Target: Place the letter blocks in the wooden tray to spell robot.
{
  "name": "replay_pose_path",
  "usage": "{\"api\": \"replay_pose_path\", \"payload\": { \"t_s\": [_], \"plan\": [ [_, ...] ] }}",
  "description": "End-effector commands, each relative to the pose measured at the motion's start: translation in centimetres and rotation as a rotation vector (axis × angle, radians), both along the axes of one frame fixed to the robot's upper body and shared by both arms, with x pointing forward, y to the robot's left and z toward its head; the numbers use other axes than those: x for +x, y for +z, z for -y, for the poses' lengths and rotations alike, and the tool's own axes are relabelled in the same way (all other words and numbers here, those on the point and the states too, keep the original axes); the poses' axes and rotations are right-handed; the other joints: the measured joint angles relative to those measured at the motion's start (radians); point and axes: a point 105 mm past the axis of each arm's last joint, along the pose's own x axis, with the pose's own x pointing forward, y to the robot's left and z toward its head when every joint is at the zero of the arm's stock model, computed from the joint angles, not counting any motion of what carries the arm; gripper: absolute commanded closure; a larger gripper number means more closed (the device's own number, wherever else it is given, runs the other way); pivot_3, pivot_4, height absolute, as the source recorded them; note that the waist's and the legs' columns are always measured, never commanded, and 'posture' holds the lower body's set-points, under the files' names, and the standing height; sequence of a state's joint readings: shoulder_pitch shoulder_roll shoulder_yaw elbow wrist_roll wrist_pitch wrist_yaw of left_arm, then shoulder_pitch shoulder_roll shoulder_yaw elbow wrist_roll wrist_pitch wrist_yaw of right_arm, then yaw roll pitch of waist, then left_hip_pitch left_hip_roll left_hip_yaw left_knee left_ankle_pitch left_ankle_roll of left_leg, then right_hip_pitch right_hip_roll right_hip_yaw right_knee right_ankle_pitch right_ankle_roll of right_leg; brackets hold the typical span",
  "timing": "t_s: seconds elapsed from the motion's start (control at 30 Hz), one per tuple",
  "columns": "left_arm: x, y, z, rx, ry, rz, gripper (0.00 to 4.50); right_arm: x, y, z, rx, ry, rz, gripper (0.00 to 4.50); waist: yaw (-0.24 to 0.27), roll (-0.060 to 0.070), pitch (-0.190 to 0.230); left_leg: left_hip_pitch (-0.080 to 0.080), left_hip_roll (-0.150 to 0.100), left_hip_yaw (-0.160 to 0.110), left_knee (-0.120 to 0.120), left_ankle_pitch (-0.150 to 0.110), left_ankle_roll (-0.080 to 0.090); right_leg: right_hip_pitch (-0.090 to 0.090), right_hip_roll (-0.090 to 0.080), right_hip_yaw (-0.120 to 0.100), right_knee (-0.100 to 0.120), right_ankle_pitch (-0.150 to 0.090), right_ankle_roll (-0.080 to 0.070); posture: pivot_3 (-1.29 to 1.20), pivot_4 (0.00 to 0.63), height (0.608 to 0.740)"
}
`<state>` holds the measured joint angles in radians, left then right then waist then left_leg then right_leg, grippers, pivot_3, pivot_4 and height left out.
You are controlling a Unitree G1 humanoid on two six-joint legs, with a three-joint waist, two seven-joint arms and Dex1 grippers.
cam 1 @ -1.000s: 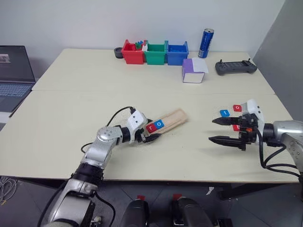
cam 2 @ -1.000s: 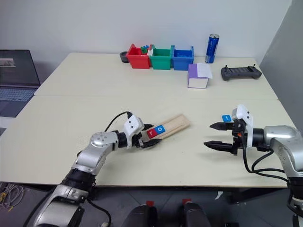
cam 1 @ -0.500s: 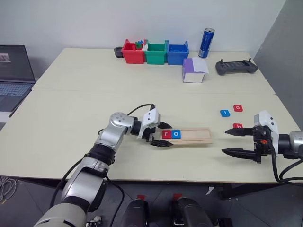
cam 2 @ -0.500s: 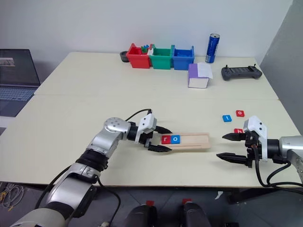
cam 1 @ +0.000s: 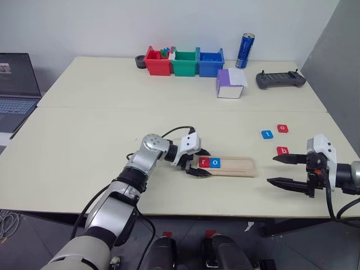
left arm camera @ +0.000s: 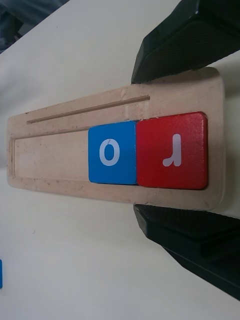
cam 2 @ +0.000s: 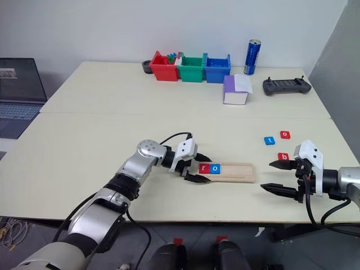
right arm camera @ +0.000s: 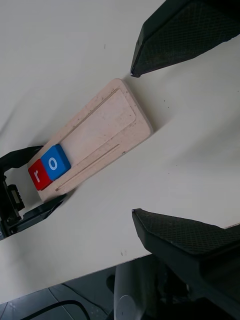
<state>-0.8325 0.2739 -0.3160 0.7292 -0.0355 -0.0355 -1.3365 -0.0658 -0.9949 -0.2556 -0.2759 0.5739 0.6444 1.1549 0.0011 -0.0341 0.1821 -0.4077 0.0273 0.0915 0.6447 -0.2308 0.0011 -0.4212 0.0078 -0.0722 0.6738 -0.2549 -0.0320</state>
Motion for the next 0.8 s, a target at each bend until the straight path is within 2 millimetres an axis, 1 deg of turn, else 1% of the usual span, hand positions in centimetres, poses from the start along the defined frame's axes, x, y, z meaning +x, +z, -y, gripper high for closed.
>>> {"api": "replay_pose_path", "payload": {
  "t_s": [0.03, 0.27, 0.77, 0.8],
  "plan": [
    [0.24, 1.02, 0.76, -0.016, -0.013, 0.048, 1.11, -0.21, 1.21, -0.39, 0.010, 0.019, 0.042, 0.00, 0.000, 0.000, 0.000, 0.000, 0.000, 0.000, 0.000, 0.000, 0.000, 0.000, 0.000, 0.000, 0.000, 0.000, 0.000, 0.00, 0.150, 0.740],
    [0.33, 1.19, 1.63, -0.030, 0.004, 0.052, 1.11, -0.14, 1.03, -0.71, 0.014, 0.025, 0.036, 0.00, 0.000, 0.000, 0.000, -0.001, 0.000, -0.001, 0.000, 0.000, 0.000, 0.000, 0.000, -0.001, 0.000, 0.000, 0.000, 0.00, 0.150, 0.740],
    [0.47, 1.17, 1.58, -0.022, 0.018, 0.024, 1.11, -0.12, 0.81, -0.75, 0.025, 0.022, 0.034, 0.00, 0.000, 0.000, 0.000, -0.001, 0.000, -0.002, 0.000, 0.000, 0.000, 0.000, 0.000, -0.001, 0.000, 0.000, 0.000, 0.00, 0.150, 0.740],
    [0.44, 1.16, 1.61, -0.021, 0.017, 0.023, 0.76, -0.11, 0.81, -0.74, 0.025, 0.022, 0.034, 0.00, 0.000, 0.000, 0.000, -0.001, 0.000, -0.002, 0.000, 0.000, 0.000, 0.000, 0.000, -0.001, 0.000, 0.000, 0.000, 0.00, 0.150, 0.740]
  ]
}}
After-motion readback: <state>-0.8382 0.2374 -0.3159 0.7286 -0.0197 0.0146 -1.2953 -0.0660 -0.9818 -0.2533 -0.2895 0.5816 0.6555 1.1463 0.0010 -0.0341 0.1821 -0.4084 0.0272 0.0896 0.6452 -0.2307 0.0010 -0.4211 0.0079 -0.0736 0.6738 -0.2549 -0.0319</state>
